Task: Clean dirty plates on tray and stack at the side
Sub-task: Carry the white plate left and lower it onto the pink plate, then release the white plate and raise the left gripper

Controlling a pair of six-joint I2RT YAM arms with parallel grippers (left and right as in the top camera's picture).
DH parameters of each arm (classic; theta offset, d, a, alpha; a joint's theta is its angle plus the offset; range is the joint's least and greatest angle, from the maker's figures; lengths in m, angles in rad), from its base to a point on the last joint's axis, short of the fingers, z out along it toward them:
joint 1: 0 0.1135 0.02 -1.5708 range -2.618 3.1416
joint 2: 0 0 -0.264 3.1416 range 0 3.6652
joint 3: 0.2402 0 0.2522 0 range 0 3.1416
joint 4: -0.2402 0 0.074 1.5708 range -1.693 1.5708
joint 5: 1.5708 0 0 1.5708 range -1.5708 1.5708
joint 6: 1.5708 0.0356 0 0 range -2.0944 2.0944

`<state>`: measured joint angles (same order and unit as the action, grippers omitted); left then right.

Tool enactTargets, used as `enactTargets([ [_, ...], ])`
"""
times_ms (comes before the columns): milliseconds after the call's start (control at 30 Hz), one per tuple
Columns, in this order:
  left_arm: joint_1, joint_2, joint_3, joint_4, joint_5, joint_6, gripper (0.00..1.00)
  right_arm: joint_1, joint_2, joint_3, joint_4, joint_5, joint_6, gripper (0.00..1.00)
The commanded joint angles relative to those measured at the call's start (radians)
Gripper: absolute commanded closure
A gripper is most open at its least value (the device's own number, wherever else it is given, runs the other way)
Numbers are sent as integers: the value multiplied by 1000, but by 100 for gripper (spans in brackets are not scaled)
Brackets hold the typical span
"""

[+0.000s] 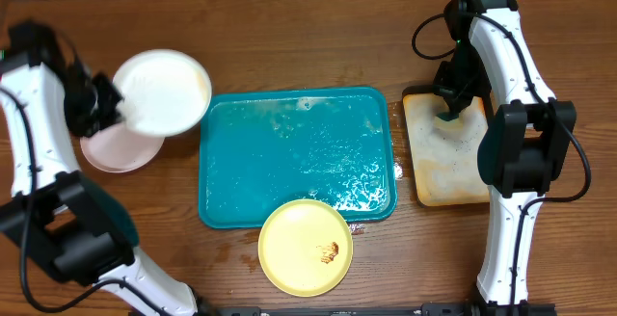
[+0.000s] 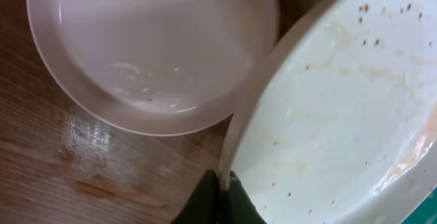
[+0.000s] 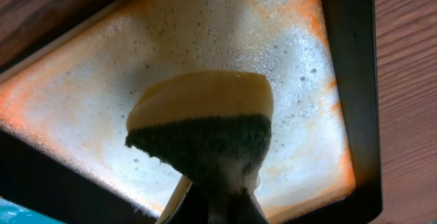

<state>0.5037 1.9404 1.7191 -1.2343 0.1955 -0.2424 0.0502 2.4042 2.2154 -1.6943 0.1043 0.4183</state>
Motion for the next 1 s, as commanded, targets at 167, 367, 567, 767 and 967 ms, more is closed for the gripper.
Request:
enactTargets([
  [167, 221, -168, -317, 207, 121, 26, 96, 0, -18, -4, 0, -7, 7, 96],
  [367, 306, -167, -435, 328, 143, 18, 96, 0, -18, -4, 0, -17, 2, 96],
  [567, 297, -164, -455, 383, 134, 15, 96, 0, -18, -4, 0, -19, 0, 96],
  [767, 294, -131, -455, 419, 78, -20, 96, 0, -18, -4, 0, -19, -4, 96],
  [967, 294, -56, -455, 431, 44, -20, 96, 0, -18, -4, 0, -19, -8, 96],
])
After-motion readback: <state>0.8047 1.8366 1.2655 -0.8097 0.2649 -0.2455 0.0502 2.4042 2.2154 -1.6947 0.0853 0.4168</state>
